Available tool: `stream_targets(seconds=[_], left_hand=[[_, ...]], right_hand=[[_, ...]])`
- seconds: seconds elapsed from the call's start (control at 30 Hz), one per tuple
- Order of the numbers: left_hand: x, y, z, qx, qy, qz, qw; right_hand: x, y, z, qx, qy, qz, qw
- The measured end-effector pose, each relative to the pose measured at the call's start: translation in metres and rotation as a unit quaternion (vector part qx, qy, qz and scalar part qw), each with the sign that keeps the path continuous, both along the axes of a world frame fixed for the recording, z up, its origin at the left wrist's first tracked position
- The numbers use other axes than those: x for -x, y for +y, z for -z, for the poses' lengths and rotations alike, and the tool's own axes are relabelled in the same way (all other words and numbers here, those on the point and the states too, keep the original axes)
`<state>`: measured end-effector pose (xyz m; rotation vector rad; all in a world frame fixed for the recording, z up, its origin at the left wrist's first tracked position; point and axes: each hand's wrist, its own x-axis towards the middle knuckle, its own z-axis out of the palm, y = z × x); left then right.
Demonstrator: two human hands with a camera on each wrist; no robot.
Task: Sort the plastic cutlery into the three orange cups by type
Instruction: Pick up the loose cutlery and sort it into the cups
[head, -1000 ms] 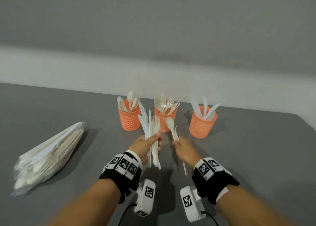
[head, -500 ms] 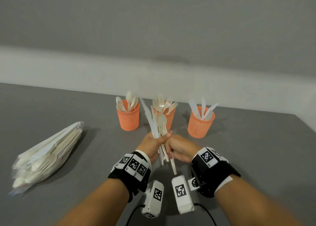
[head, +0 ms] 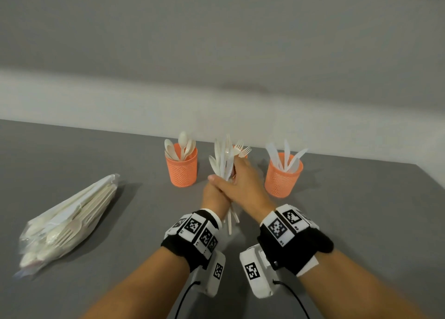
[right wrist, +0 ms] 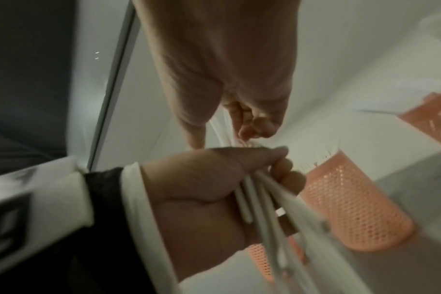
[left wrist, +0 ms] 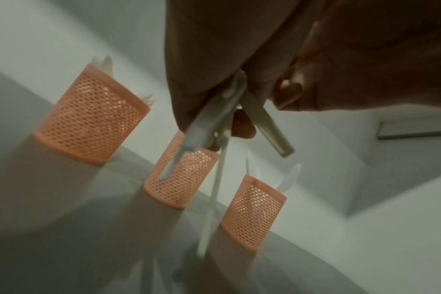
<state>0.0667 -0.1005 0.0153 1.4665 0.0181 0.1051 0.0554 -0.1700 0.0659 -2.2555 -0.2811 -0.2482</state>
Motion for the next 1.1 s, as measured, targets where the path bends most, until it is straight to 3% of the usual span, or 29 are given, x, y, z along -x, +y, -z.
stream_targets(seconds=[0.1, 0.2, 0.33, 0.43, 0.5, 0.7, 0.83, 0.93, 1.1], left_hand=[[0.002, -0.001, 0.003, -0.018, 0.022, 0.050, 0.998], [0.008, 0.008, 0.004, -0.032, -0.001, 0.093, 0.995], [0.010, 0.016, 0.003, -0.002, 0.016, 0.161, 0.987], [0.011, 0.018, 0.005, 0.047, 0.076, 0.146, 0.985], [0.008, 0.019, 0.008, 0.089, 0.113, 0.149, 0.978], [0.002, 0.013, -0.003, 0.185, 0.123, 0.187, 0.957], [-0.008, 0.007, -0.012, 0.223, 0.106, 0.170, 0.954], [-0.019, 0.009, -0.014, 0.259, 0.128, 0.102, 0.952], [-0.020, 0.014, -0.015, 0.204, 0.097, 0.126, 0.966]], right_hand=[[-0.008, -0.006, -0.005, -0.051, 0.018, 0.020, 0.998], [-0.012, -0.016, -0.007, -0.127, 0.102, -0.003, 0.987], [-0.014, -0.027, -0.006, -0.210, 0.167, -0.040, 0.962], [-0.012, -0.034, -0.007, -0.264, 0.204, -0.075, 0.940], [-0.011, -0.037, -0.007, -0.272, 0.207, -0.087, 0.936], [-0.014, -0.045, -0.007, -0.257, 0.190, -0.067, 0.945], [-0.016, -0.054, -0.018, -0.240, 0.144, -0.059, 0.958], [-0.023, -0.069, -0.042, -0.245, 0.059, -0.015, 0.968], [-0.053, -0.116, -0.074, -0.194, -0.127, 0.114, 0.966]])
